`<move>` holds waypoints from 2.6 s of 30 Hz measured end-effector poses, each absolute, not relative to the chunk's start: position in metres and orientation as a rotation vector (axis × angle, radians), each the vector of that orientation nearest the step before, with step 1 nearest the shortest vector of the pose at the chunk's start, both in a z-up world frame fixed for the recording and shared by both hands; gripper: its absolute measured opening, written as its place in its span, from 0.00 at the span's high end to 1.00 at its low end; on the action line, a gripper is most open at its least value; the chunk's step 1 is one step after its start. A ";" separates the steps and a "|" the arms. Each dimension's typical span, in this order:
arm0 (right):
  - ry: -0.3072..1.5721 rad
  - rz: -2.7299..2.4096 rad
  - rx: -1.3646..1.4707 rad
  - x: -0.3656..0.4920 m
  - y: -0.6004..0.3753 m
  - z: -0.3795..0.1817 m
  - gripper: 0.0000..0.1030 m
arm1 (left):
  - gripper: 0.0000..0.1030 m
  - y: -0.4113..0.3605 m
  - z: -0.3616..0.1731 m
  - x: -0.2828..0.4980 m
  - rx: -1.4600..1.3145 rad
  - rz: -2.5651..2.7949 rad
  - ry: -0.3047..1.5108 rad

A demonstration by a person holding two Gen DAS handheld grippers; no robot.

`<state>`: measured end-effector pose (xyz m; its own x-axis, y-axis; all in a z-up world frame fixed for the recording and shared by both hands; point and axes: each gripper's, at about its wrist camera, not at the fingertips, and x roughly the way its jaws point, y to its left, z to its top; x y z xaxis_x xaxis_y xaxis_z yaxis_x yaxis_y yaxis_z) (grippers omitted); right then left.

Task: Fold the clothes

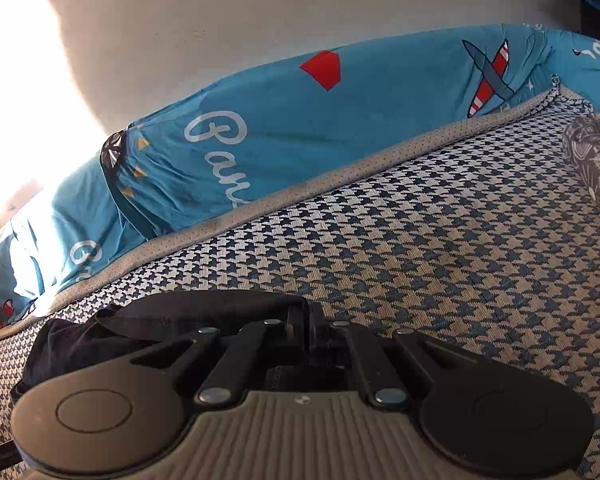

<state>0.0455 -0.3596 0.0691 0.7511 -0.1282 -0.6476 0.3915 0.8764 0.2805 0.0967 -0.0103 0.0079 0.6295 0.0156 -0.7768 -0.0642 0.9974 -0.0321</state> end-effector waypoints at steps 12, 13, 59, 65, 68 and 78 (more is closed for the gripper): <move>0.764 -0.260 0.468 0.023 -0.374 0.063 0.75 | 0.00 0.013 0.009 0.090 -0.045 0.137 0.890; 0.757 -0.260 0.477 0.021 -0.375 0.064 0.72 | 0.00 0.015 0.010 0.090 -0.046 0.145 0.888; 0.751 -0.035 0.370 0.031 -0.328 0.077 0.41 | 0.00 -0.009 0.007 0.097 -0.093 0.043 0.886; 0.741 0.058 0.317 0.047 -0.291 0.080 0.41 | 0.00 -0.015 -0.007 0.099 -0.051 0.040 0.957; 0.741 0.113 0.304 0.055 -0.273 0.078 0.41 | 0.00 -0.012 -0.011 0.102 -0.072 0.040 0.983; 0.707 0.301 0.169 0.083 -0.211 0.073 0.40 | 0.00 -0.007 -0.019 0.103 -0.099 0.038 1.017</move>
